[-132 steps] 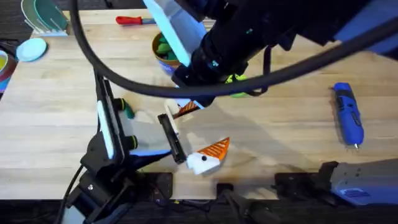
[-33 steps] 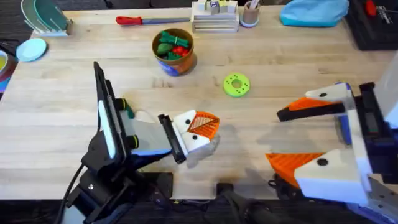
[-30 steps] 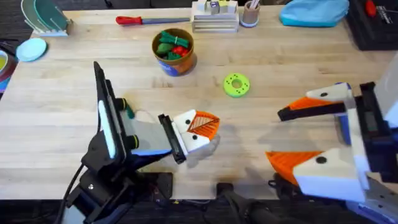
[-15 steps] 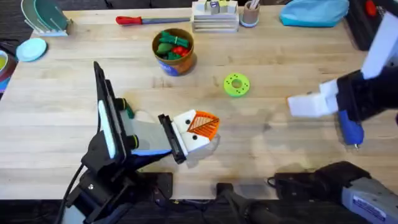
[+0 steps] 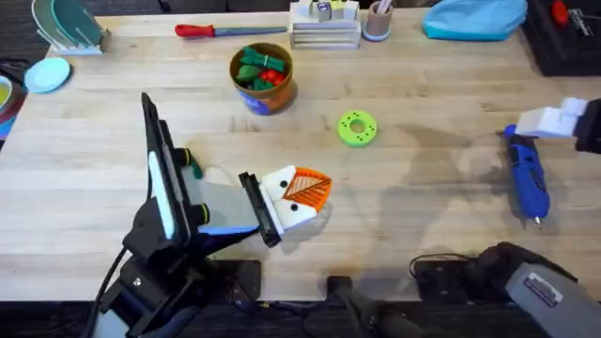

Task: Pick up the gripper from the table and insert it into the empty holder that is missing its gripper. Then pick up a screw, insert it into the mounting hole, and use the screwdriver to tighten it. Finally, clean up the table by picking up the vegetable and placing it into the bucket.

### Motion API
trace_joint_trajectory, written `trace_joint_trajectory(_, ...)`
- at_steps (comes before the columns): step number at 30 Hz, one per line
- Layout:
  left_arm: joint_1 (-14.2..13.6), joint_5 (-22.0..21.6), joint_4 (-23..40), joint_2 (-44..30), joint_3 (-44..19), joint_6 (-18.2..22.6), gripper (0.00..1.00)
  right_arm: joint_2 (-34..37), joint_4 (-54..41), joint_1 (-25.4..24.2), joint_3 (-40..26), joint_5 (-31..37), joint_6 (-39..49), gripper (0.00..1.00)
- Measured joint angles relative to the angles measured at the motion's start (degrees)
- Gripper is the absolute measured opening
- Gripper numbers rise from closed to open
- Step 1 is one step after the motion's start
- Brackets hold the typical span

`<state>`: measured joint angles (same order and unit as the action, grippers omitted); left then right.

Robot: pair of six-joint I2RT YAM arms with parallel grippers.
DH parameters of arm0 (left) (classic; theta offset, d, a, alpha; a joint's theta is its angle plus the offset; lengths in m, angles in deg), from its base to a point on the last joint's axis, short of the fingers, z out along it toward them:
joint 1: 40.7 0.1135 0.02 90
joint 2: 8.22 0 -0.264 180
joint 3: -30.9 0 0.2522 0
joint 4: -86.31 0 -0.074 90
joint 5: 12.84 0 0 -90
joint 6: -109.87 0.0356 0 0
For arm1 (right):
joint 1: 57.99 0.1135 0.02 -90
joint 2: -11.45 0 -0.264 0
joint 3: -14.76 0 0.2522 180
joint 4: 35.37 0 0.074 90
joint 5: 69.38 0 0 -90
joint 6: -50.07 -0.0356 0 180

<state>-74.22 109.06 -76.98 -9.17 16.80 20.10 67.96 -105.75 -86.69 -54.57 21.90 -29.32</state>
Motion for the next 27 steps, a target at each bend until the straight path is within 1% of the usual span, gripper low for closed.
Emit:
trace_joint_trajectory(3,0.00,0.00,0.01,0.00,0.00,-0.01,0.008,3.59,2.66,-3.33,0.09,0.37,2.53,0.992)
trace_joint_trajectory(6,0.00,0.00,0.01,0.00,0.00,0.00,0.008,8.65,4.10,-4.87,0.09,0.41,4.48,0.991)
trace_joint_trajectory(11,0.00,0.00,0.01,0.00,0.00,-0.01,0.008,17.85,4.34,-4.88,0.23,0.41,9.21,0.991)
trace_joint_trajectory(14,0.00,0.00,0.01,0.00,0.00,-0.01,0.008,21.96,5.50,-4.86,0.37,0.41,12.12,0.991)
trace_joint_trajectory(17,0.00,0.00,0.01,0.00,0.00,-0.01,0.008,24.76,8.24,-4.86,0.38,0.41,14.37,0.991)
trace_joint_trajectory(22,0.00,0.00,0.01,0.00,0.00,0.00,0.008,28.82,10.12,-4.86,0.39,0.43,19.26,0.991)
trace_joint_trajectory(27,0.00,0.00,0.01,0.01,0.00,-0.02,0.008,33.17,12.98,-4.86,0.39,0.43,21.39,0.991)
